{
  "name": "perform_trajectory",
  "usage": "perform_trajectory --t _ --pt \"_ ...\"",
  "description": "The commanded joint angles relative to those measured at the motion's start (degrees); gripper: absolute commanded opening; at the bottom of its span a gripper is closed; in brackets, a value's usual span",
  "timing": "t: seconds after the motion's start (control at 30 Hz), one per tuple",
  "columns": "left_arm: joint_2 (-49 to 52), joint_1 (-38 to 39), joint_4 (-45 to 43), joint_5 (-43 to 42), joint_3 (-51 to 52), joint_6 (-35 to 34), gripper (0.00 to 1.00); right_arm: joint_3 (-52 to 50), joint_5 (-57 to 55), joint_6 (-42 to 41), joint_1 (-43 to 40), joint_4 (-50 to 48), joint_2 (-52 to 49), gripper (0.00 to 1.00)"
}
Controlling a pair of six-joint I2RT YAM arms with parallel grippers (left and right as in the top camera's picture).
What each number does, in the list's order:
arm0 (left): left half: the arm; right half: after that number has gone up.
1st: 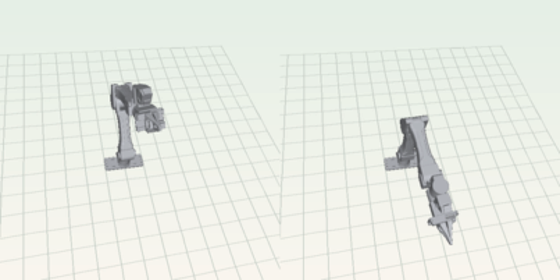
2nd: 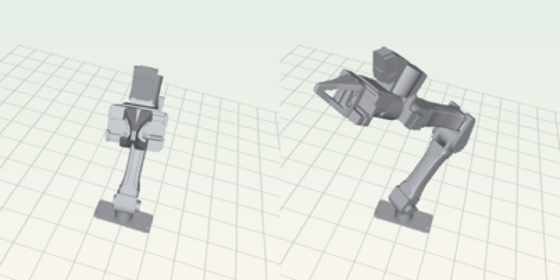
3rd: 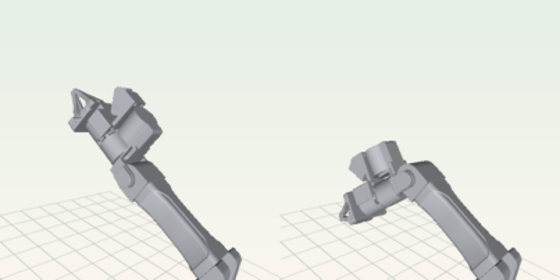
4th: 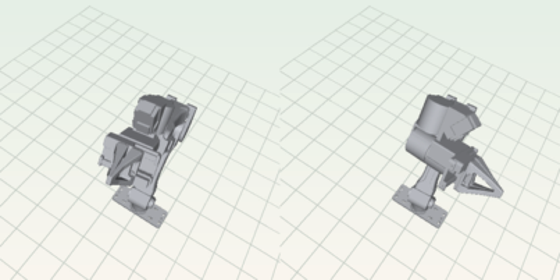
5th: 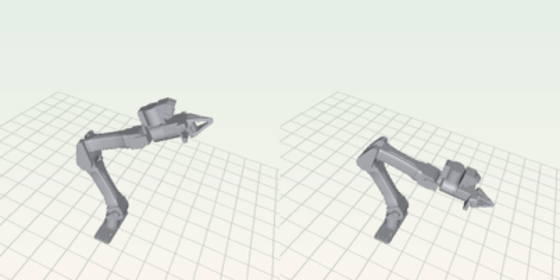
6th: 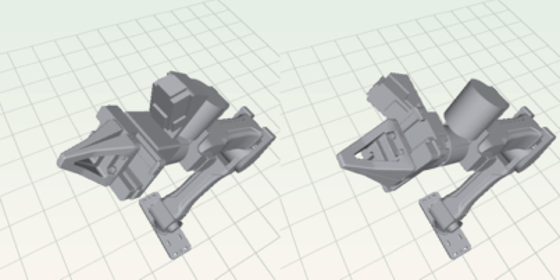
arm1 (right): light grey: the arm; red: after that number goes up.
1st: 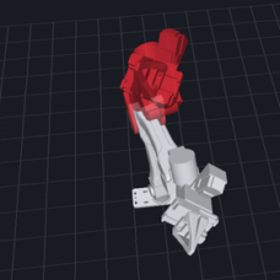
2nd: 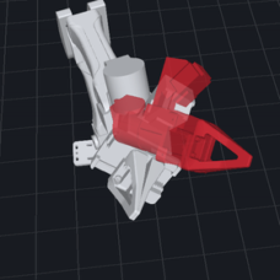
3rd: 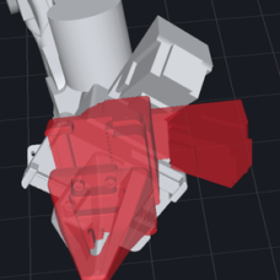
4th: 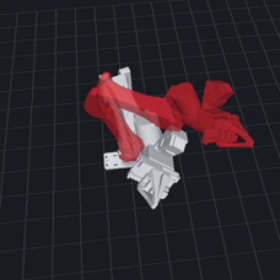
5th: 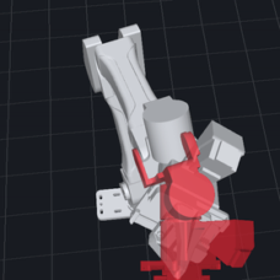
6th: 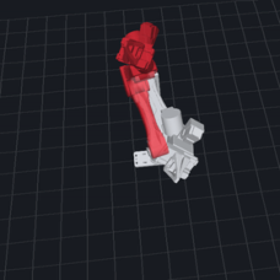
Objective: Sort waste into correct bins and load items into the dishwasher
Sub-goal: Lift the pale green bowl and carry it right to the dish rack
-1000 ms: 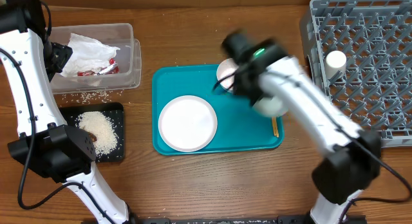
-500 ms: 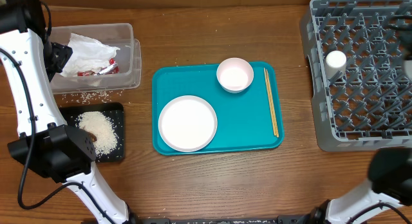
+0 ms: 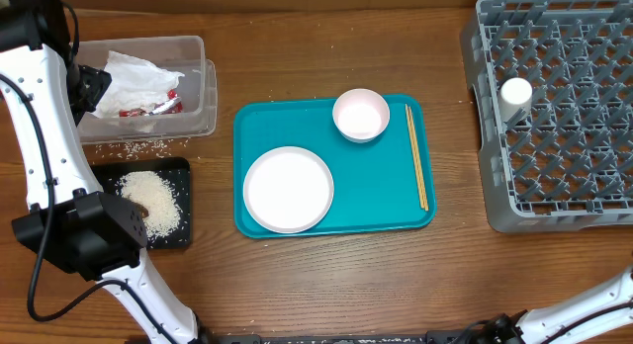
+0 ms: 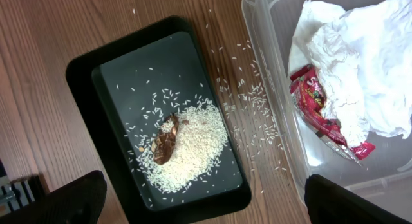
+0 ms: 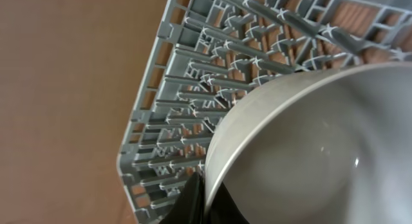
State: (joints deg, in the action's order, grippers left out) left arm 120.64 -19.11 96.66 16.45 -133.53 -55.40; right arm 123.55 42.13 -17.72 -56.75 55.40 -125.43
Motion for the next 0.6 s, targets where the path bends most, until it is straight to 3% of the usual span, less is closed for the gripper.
perform_trajectory --t 0.0,0.3,0.57 --pt "-1.1 0.4 0.2 0.4 0.0 -0.8 1.0 0.5 9.4 1.5 -0.2 -2.8 -2.1 0.04" --pt "-1.1 0.4 0.2 0.4 0.0 -0.8 1.0 0.5 9.0 1.7 1.2 -8.5 -5.5 0.04" --pt "-1.1 0.4 0.2 0.4 0.0 -0.8 1.0 0.3 6.1 1.7 0.0 -4.4 -8.4 0.04"
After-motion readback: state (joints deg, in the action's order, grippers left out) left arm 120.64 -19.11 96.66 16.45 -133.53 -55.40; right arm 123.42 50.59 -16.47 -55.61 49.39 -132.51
